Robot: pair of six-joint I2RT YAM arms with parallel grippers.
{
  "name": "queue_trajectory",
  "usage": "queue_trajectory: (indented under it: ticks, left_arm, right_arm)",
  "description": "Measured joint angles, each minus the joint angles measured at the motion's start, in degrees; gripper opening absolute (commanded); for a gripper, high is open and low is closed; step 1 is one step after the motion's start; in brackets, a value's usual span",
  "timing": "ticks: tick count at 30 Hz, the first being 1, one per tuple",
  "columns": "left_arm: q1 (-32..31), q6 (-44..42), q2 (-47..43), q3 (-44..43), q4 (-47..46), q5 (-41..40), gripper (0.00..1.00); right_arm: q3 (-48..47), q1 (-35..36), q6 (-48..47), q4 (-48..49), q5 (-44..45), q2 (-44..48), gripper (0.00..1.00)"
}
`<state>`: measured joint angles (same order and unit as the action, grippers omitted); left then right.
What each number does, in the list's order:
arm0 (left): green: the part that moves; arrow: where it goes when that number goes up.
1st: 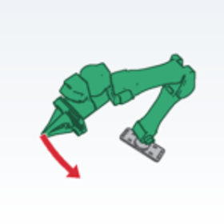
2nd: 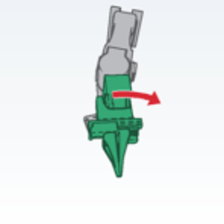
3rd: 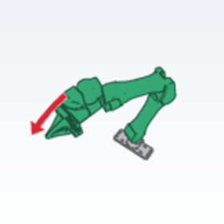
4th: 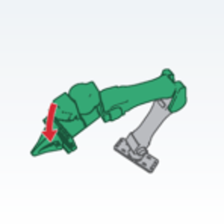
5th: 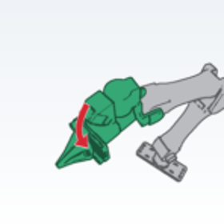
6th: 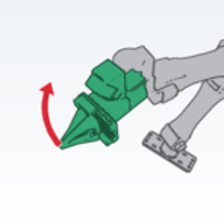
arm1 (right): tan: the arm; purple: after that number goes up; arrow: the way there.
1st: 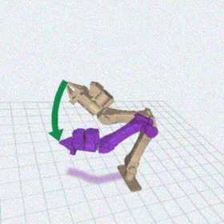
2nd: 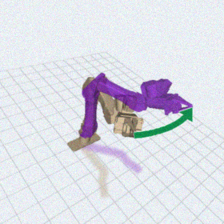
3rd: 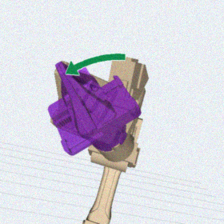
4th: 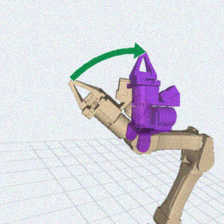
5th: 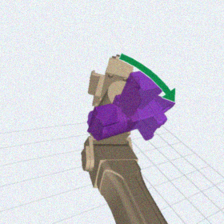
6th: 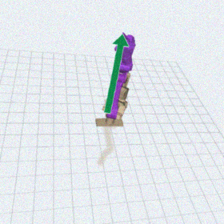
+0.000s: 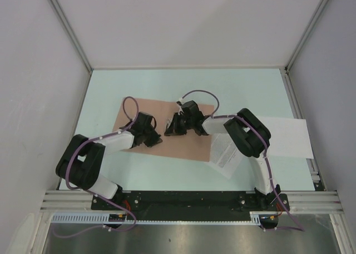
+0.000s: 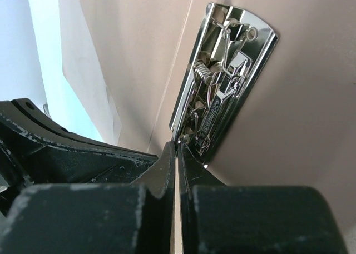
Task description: Put the files into the folder
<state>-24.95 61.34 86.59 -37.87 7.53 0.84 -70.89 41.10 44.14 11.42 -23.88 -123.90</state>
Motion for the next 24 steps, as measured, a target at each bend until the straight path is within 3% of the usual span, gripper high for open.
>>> queue_trajectory:
  ticks: [8,9,12,14,18,24]
  left_arm:
    - [-2.25,-3.13,-5.79,1.07,3.28,-1.88,0.16]
    - [-2.14,-3.43,-6.10,0.96,3.37,-2.19,0.23]
    - [-0.74,-4.70,-6.25,0.24,3.39,-2.21,0.36]
    - [0.52,-5.64,-6.23,-0.33,3.34,-2.14,0.37]
    - [4.31,-9.05,-4.33,-5.49,3.82,-1.27,0.48]
    - [5.62,-15.47,6.51,-22.45,6.64,-0.20,0.43]
  right_arm:
    - [2.80,-0.83,-2.36,7.28,-4.11,0.46,0.00]
    - [3.19,-1.05,-3.13,8.02,-4.96,0.46,0.00]
    - [3.85,-1.42,-5.40,9.44,-7.91,0.66,0.00]
    - [4.44,-1.70,-6.99,9.31,-9.77,1.07,0.00]
    - [5.31,-1.49,-9.51,8.26,-13.27,1.86,0.00]
    - [5.11,-0.48,-9.84,7.17,-17.57,1.40,0.00]
